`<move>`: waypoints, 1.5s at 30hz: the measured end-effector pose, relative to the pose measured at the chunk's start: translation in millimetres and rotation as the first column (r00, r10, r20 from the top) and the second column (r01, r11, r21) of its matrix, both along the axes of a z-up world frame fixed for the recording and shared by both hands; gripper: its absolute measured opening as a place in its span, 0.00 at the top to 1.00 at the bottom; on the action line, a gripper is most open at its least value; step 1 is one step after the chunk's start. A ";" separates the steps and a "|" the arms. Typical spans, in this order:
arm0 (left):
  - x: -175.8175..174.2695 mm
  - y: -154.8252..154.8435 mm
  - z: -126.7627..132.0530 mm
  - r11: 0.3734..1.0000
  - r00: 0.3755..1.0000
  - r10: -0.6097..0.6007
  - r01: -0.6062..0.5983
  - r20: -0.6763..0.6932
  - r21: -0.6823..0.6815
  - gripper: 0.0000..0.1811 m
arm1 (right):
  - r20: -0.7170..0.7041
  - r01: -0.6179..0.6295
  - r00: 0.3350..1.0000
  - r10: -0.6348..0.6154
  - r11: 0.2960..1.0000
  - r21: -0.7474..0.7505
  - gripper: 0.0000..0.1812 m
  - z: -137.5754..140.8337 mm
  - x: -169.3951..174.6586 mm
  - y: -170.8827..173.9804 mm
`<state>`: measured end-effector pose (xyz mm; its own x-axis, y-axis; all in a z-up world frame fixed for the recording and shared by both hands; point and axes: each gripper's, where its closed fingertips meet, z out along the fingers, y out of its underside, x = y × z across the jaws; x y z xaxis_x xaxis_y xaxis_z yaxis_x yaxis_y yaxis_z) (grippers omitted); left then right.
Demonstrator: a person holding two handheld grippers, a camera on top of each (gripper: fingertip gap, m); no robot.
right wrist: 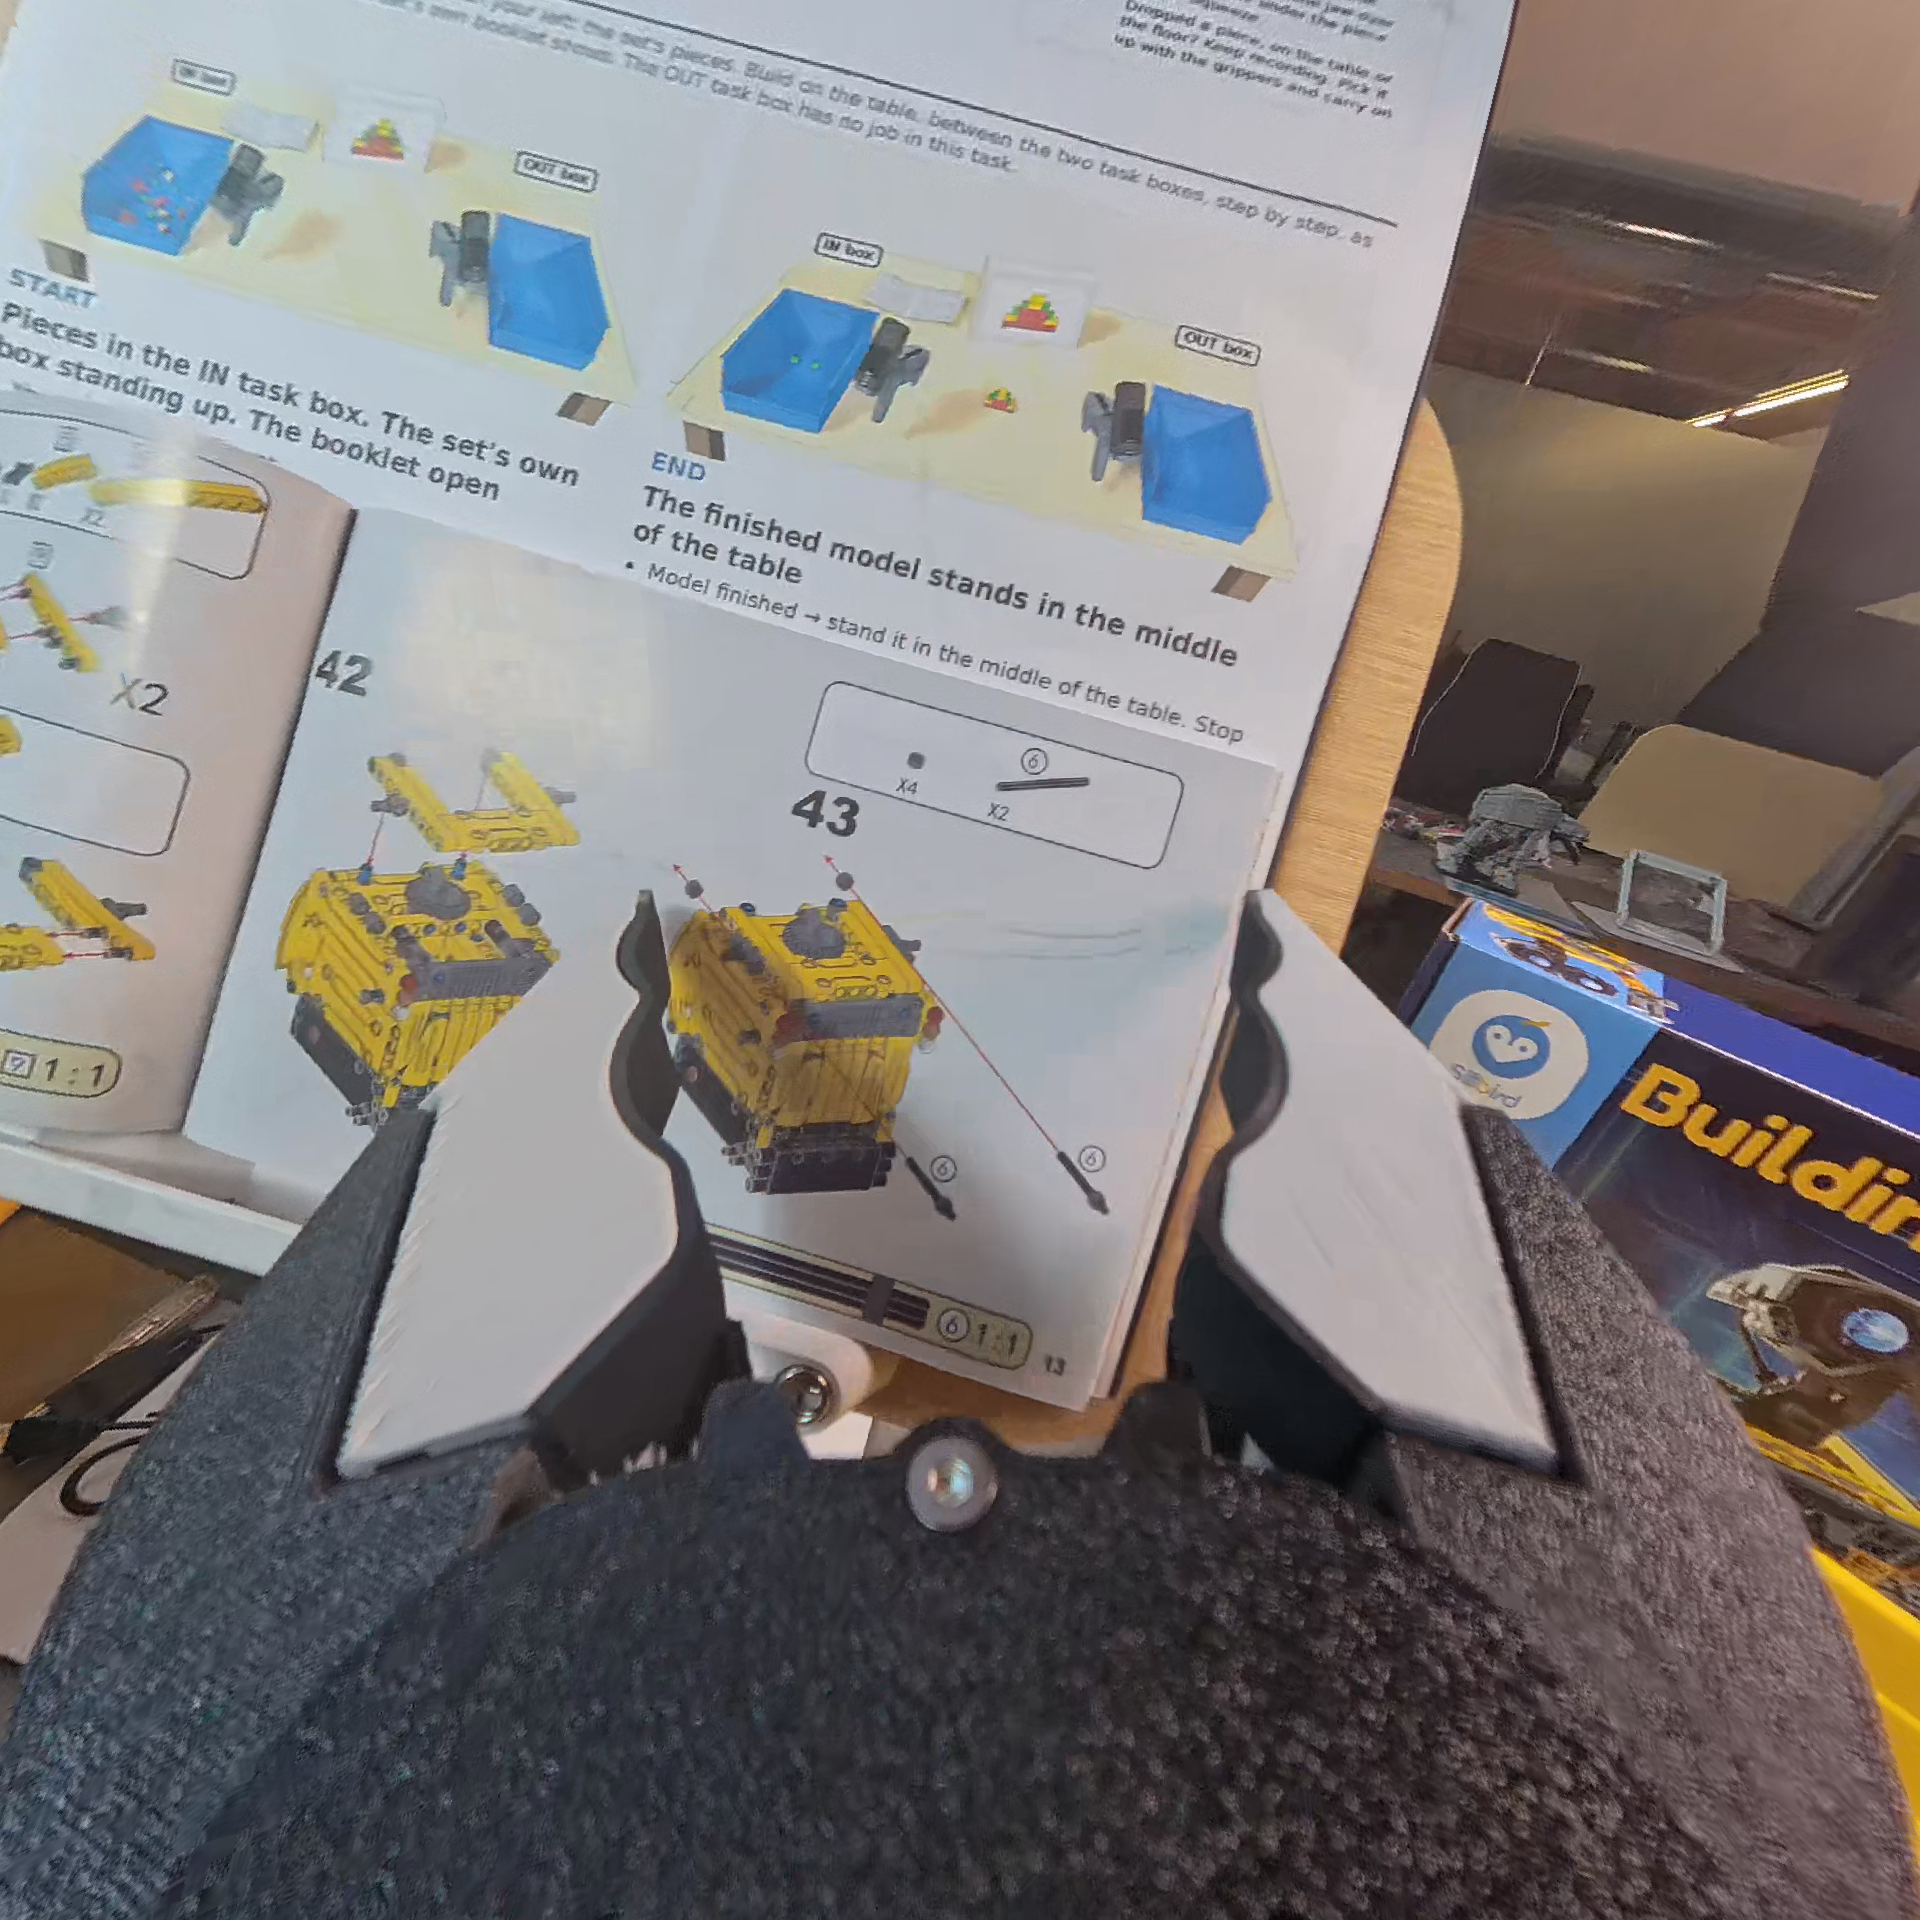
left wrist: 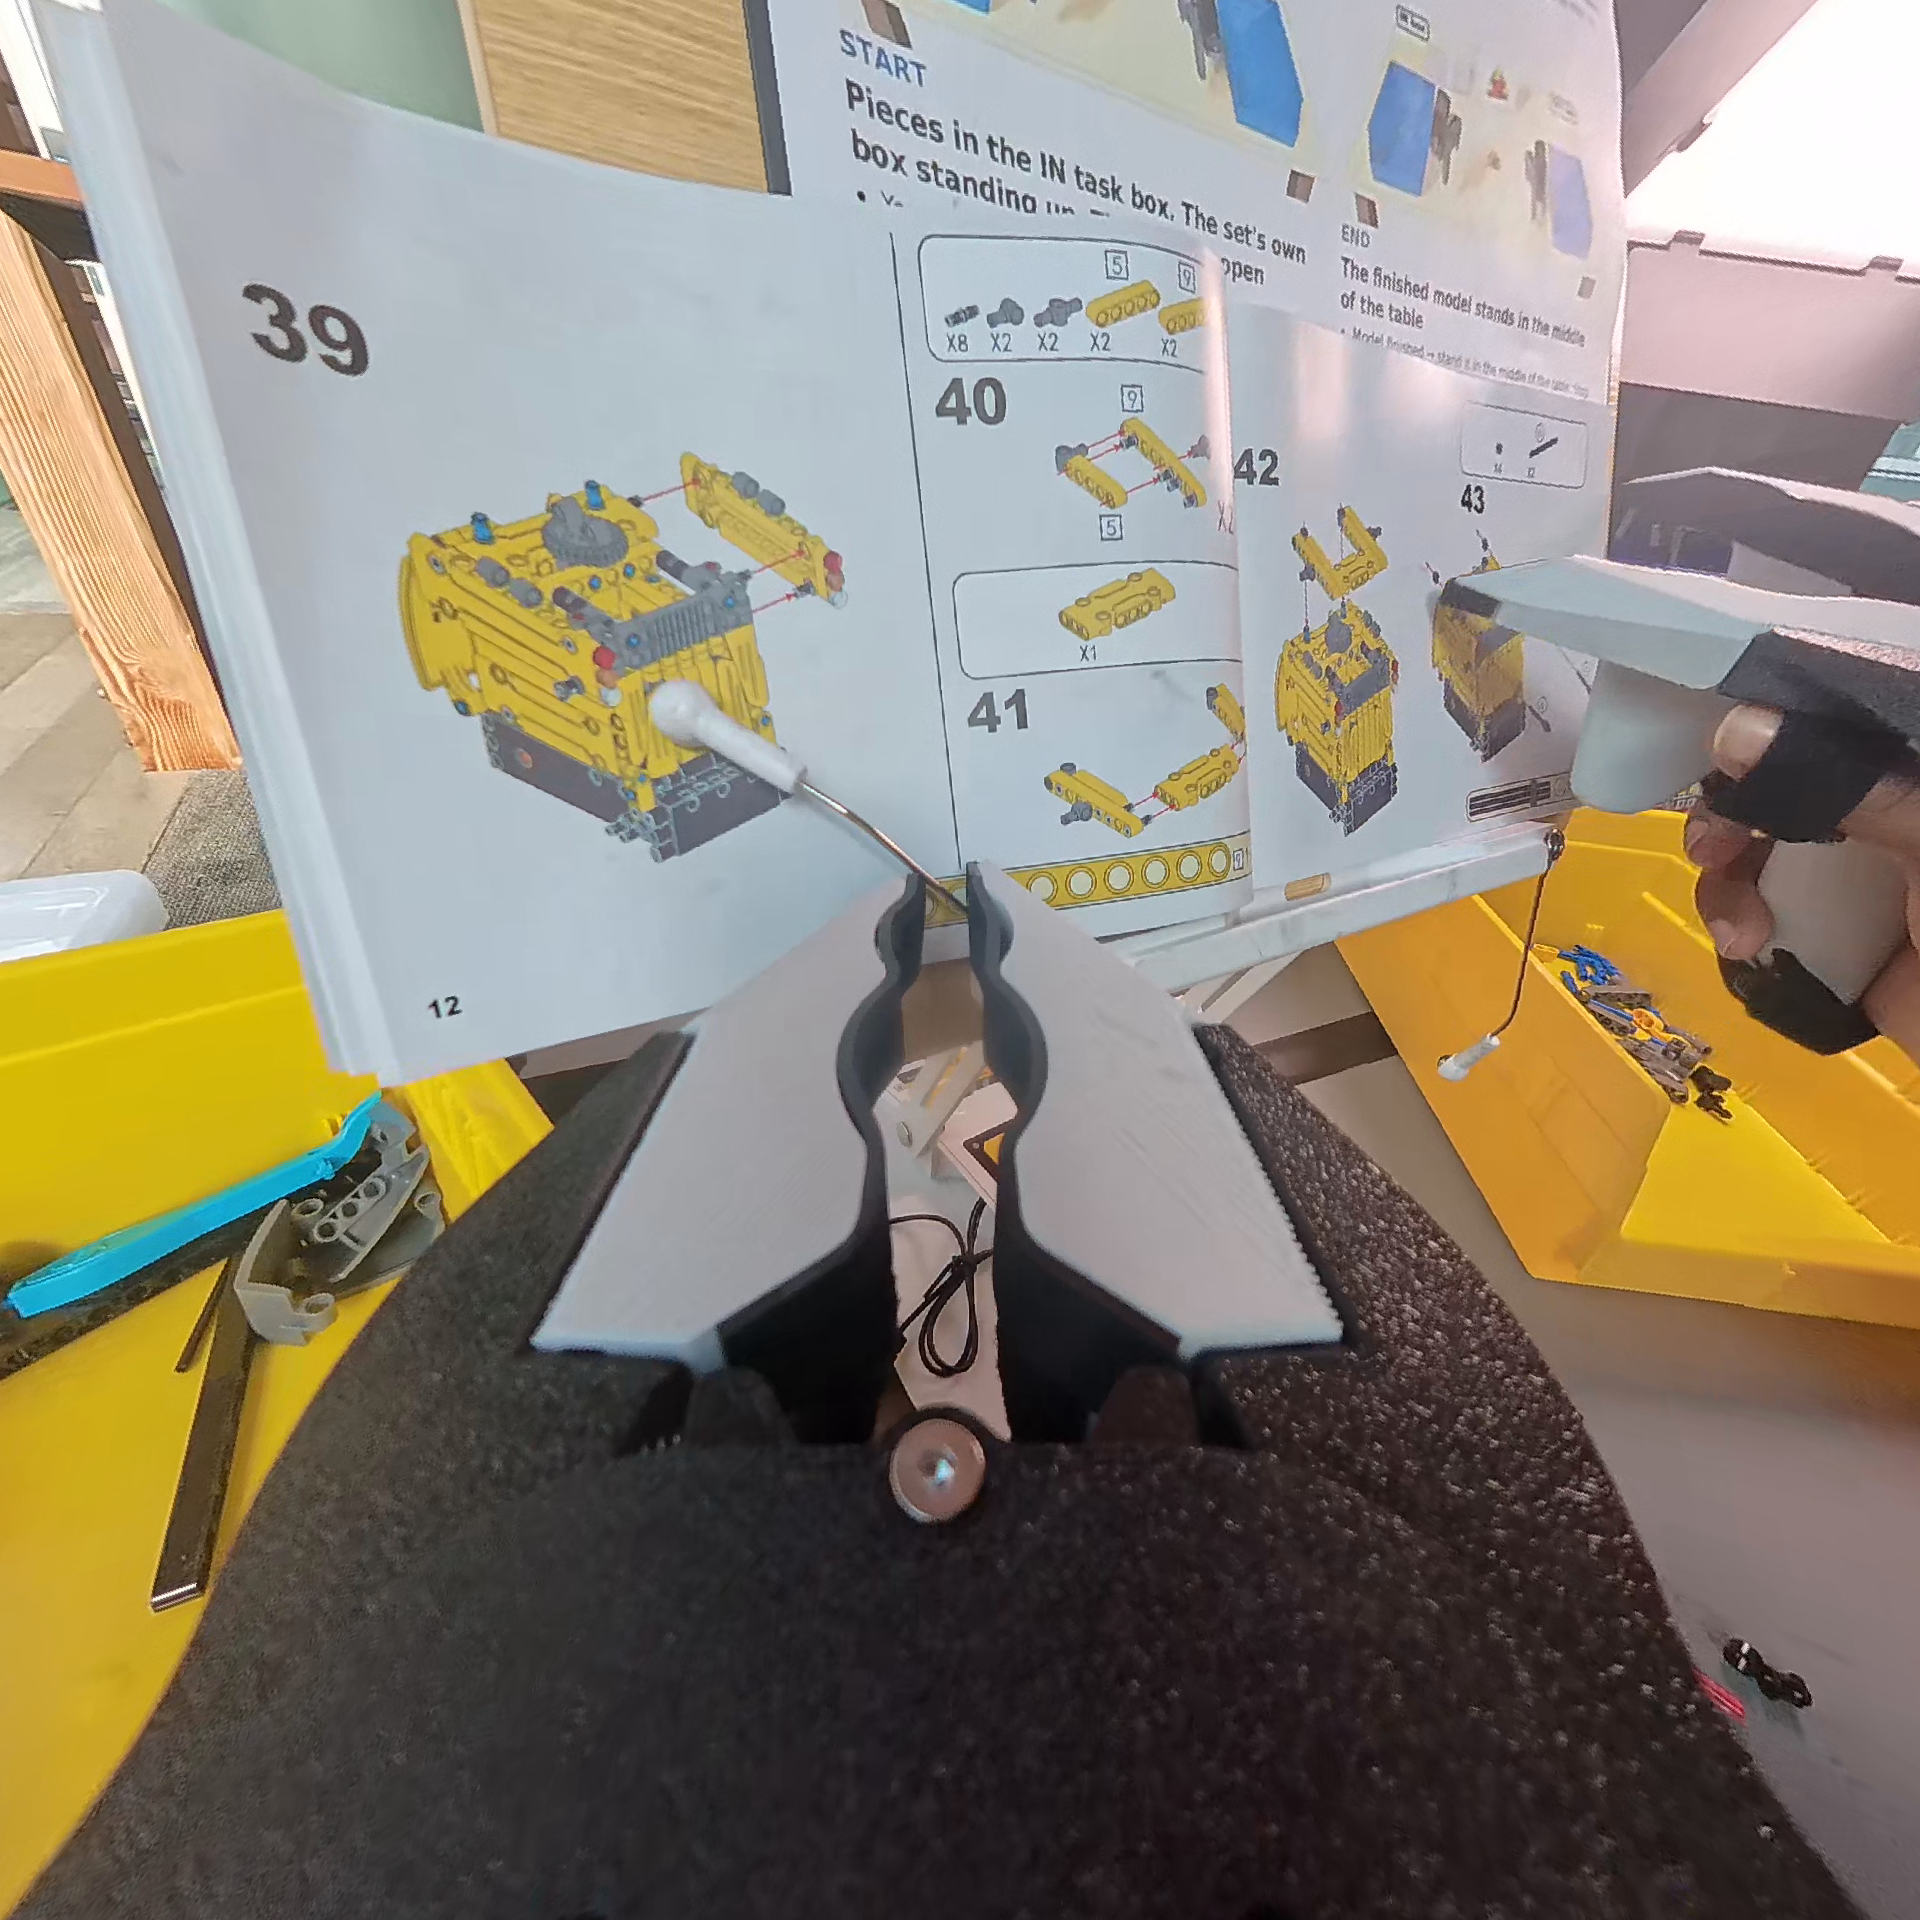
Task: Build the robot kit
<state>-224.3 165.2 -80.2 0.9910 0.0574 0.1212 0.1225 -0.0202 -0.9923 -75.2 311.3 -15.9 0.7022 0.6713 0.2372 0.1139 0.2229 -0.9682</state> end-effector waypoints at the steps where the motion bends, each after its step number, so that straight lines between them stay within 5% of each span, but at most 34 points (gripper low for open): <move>1: -0.2 0.2 0.0 1.000 1.000 0.000 0.000 0.000 0.001 0.96 | 0.018 -0.016 1.000 0.017 1.000 -0.016 0.39 -2.3 -2.0 3.7; 15: 0.1 0.3 1.1 1.000 1.000 -0.006 0.006 -0.016 0.004 0.96 | 0.076 -0.035 0.997 0.027 0.994 0.106 0.50 -1.3 4.9 2.4; 19: -0.3 0.6 1.3 1.000 1.000 -0.004 0.004 -0.017 0.007 0.96 | 0.119 -0.092 0.990 0.074 0.985 0.148 0.37 14.2 0.0 -1.7; 22: -0.1 0.4 1.7 1.000 1.000 -0.007 0.007 -0.020 0.006 0.96 | 0.247 -0.136 0.963 0.105 0.984 0.113 0.32 -0.5 -15.4 5.4; 26: 0.3 0.2 1.8 1.000 1.000 -0.010 0.010 -0.023 0.005 0.96 | 0.253 -0.139 0.961 0.109 0.984 0.107 0.33 -1.1 -15.8 7.4; 34: 0.6 0.0 1.8 1.000 1.000 -0.012 0.012 -0.019 0.005 0.96 | 0.278 -0.180 0.952 0.128 0.968 0.172 0.61 -7.3 -15.8 -6.9; 45: 1.1 -0.3 1.6 1.000 1.000 -0.019 0.019 -0.018 0.006 0.96 | 0.237 -0.048 0.970 -0.052 0.915 0.400 0.67 -12.4 18.9 -29.6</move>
